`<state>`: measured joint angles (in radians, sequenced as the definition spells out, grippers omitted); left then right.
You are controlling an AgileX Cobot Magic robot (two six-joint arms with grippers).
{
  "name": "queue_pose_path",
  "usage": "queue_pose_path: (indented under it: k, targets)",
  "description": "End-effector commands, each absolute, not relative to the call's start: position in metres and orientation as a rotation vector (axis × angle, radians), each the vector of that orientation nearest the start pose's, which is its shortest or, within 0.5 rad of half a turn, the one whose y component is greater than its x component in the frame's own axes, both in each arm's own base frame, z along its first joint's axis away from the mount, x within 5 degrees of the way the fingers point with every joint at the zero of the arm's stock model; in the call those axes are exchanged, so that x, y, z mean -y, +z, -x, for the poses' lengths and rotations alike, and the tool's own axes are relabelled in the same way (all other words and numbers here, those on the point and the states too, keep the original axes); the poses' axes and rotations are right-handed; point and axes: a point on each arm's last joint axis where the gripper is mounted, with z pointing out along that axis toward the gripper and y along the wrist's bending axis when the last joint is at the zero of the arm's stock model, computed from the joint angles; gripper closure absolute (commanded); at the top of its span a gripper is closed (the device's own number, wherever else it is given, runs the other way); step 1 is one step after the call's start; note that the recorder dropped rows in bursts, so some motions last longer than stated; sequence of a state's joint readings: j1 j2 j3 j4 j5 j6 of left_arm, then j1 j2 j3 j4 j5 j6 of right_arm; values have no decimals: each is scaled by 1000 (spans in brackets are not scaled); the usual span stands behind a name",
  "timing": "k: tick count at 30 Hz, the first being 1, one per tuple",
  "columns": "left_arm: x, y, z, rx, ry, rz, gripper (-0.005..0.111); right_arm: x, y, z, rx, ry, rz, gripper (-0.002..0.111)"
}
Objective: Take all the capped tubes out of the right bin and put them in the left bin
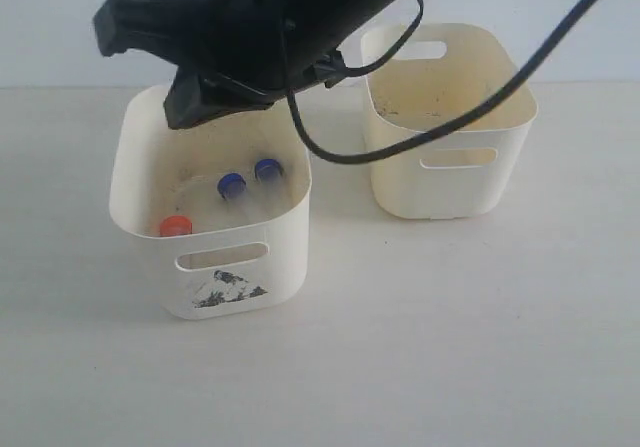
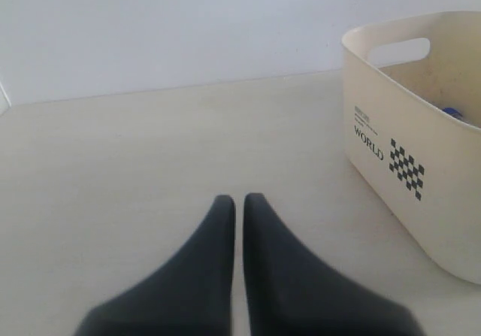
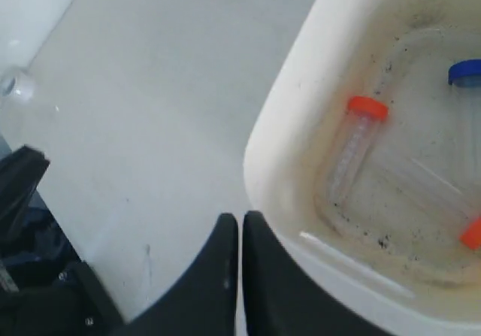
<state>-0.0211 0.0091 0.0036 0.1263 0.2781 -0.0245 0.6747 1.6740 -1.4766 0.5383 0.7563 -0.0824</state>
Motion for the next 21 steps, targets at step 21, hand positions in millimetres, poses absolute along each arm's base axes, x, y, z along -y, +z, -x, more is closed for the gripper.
queue_pose_path:
  k: [21]
  targets:
    - [-2,189,-56,-1750,71,-65,102,-133,449,-93,-2138,536,547,107]
